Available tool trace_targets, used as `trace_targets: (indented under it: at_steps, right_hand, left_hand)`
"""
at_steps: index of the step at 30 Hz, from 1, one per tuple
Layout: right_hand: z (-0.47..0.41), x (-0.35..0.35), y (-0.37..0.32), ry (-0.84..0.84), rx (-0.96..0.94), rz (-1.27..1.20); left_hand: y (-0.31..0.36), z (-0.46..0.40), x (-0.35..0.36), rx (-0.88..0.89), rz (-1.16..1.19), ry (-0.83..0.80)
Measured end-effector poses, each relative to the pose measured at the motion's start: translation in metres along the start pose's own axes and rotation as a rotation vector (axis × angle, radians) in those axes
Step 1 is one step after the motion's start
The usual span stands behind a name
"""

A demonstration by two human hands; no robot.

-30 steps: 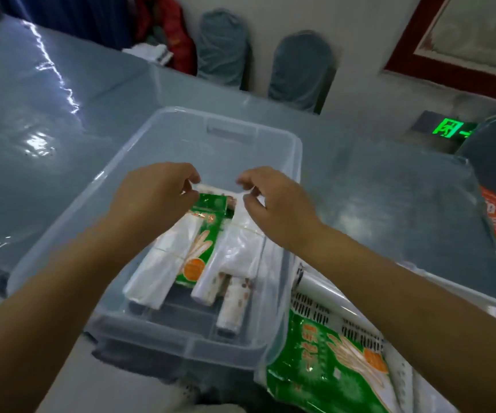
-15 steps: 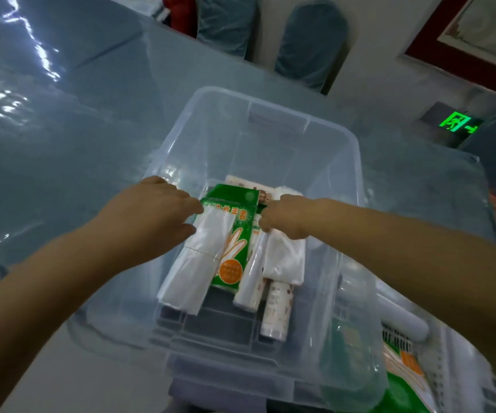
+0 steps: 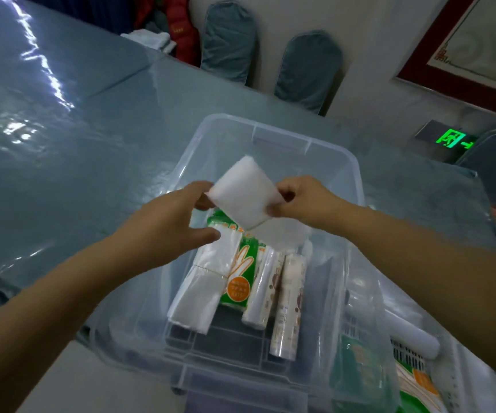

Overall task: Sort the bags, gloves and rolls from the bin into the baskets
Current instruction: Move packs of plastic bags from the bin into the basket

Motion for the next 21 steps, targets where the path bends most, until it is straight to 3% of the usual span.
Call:
trace_targets:
  at_steps: [3,4,7,10,12,16,18,21]
  right_hand:
    - [0.007,0.021,-0.018,0.021,0.101,-0.748]
    - [0.006,0.029,-0.023,0.032,0.119,-0.858]
    - [-0.001,0.045,-0.040,0.096,0.125,-1.007]
    - [-0.008,0.060,-0.036,0.286,0.205,-1.058]
    - [-0.010,0.076,-0.020,0.361,0.408,-0.958]
    - [0.004,0.133,0.003,0.049,0.853,-0.752]
    - [0.004,0.160,0.007,-0.063,0.855,-0.700]
    - [-0.005,0.186,0.019,-0.002,0.830,-0.699]
  left_hand:
    - [0.000,-0.015,0.002,-0.209,0.591,0.069]
    - [0.000,-0.020,0.002,-0.236,0.661,0.066]
    - [0.004,-0.031,-0.001,-0.185,0.541,0.045]
    - [0.001,-0.044,-0.012,-0.150,0.448,0.168]
    - [-0.005,-0.055,-0.023,-0.178,0.427,0.266]
    - [-0.016,-0.074,-0.029,-0.201,0.511,0.311]
    - [-0.022,-0.078,-0.024,-0.200,0.546,0.299]
    - [-0.028,-0.079,-0.022,-0.216,0.633,0.334]
Point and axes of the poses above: each hand's wrist, its own z-axis away from the middle knuckle, its own x-axis out of the palm, y = z × x, the point moved 3 cm from there along -z, towards the middle knuckle, and after that the axes turned 4 degrees about -y, right-handed, at the moved point
